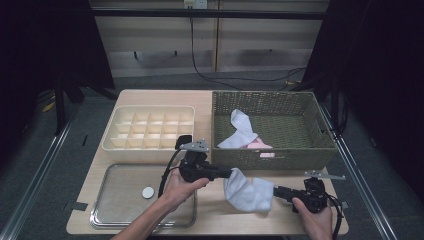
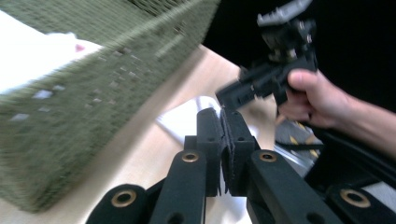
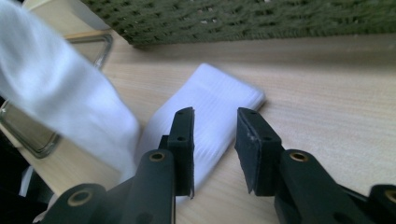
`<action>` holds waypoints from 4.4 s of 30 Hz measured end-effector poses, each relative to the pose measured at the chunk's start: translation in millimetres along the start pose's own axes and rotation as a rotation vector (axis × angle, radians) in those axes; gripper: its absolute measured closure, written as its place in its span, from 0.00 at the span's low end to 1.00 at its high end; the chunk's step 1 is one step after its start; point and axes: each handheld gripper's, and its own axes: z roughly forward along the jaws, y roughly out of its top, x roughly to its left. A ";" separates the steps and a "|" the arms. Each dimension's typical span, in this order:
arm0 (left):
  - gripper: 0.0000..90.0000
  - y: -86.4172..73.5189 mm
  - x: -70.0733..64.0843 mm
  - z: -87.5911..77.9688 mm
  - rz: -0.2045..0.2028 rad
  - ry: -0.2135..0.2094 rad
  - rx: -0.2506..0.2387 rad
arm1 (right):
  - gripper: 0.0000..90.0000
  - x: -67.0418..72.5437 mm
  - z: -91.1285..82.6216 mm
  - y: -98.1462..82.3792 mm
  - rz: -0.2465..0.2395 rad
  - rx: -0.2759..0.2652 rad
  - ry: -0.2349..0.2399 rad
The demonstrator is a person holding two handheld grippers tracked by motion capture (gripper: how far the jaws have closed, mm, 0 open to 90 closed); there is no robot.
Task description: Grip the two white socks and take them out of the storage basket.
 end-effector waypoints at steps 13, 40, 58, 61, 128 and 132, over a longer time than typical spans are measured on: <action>0.97 0.0 8.1 2.4 -0.012 -0.003 -0.004 | 0.65 35.0 25.5 7.1 -0.111 0.055 0.165; 0.88 -18.5 15.9 -7.9 0.002 0.062 0.035 | 1.00 80.6 57.4 -7.4 -0.215 0.155 0.388; 0.54 -48.6 13.2 10.2 -0.127 0.023 0.175 | 1.00 94.8 90.8 -29.7 -0.286 0.309 0.334; 0.53 -51.0 7.7 23.8 -0.130 -0.001 0.207 | 1.00 95.2 91.2 -29.9 -0.289 0.305 0.333; 0.64 -56.5 19.3 -16.9 -0.160 0.079 0.169 | 0.82 -12.3 -20.2 5.7 -0.066 -0.066 -0.033; 0.60 -57.8 20.1 -33.1 -0.166 0.098 0.142 | 0.81 15.4 5.5 3.5 -0.124 0.013 0.030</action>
